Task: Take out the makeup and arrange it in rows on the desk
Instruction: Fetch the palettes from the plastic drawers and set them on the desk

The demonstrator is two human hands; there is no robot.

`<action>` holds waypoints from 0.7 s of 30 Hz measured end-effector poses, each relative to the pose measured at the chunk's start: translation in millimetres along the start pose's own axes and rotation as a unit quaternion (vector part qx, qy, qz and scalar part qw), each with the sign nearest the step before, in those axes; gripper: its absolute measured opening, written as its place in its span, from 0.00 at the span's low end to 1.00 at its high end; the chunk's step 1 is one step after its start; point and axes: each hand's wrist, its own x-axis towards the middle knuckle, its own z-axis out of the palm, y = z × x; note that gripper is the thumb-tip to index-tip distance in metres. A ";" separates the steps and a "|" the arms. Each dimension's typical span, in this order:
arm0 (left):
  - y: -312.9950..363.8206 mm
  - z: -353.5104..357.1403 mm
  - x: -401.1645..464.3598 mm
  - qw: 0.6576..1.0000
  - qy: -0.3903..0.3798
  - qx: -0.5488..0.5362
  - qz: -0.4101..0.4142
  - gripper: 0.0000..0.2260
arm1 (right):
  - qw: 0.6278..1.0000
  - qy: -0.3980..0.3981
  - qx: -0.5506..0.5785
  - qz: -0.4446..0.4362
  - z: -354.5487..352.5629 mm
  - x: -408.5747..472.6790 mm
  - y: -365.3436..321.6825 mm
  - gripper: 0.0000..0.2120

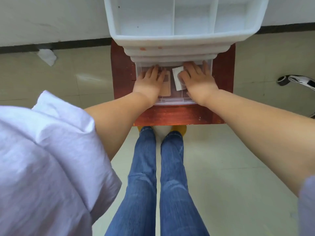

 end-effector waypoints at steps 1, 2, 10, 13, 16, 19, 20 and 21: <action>0.2 1.8 -0.3 1.000 0.011 0.019 0.004 0.42 | 1.000 0.009 -0.001 -0.001 0.5 0.3 0.4 0.27; 0.1 1.5 -1.7 0.999 0.023 0.032 0.009 0.42 | 1.000 0.017 0.009 -0.002 -0.2 -0.1 0.9 0.27; -3.8 -34.5 -44.4 0.993 0.062 -0.096 0.041 0.41 | 0.975 0.076 0.200 0.057 -37.4 -57.8 0.2 0.29; 4.9 -32.6 -82.9 0.985 0.057 -0.148 0.068 0.40 | 0.964 0.054 0.258 0.027 -37.0 -98.7 -10.5 0.32; 13.1 -13.5 -112.6 0.982 -0.084 -0.115 0.121 0.40 | 0.960 -0.055 0.272 -0.025 -19.8 -131.6 -27.3 0.34; 14.6 2.2 -114.2 0.971 -0.196 -0.115 0.074 0.42 | 0.959 -0.131 0.253 0.000 -4.1 -132.8 -33.5 0.37; 14.2 4.0 -110.2 0.969 -0.202 -0.135 0.044 0.43 | 0.957 -0.139 0.255 0.023 -1.7 -127.0 -33.1 0.38; 13.5 4.9 -105.0 0.968 -0.199 -0.148 0.021 0.44 | 0.955 -0.139 0.258 0.045 -0.3 -119.7 -31.9 0.39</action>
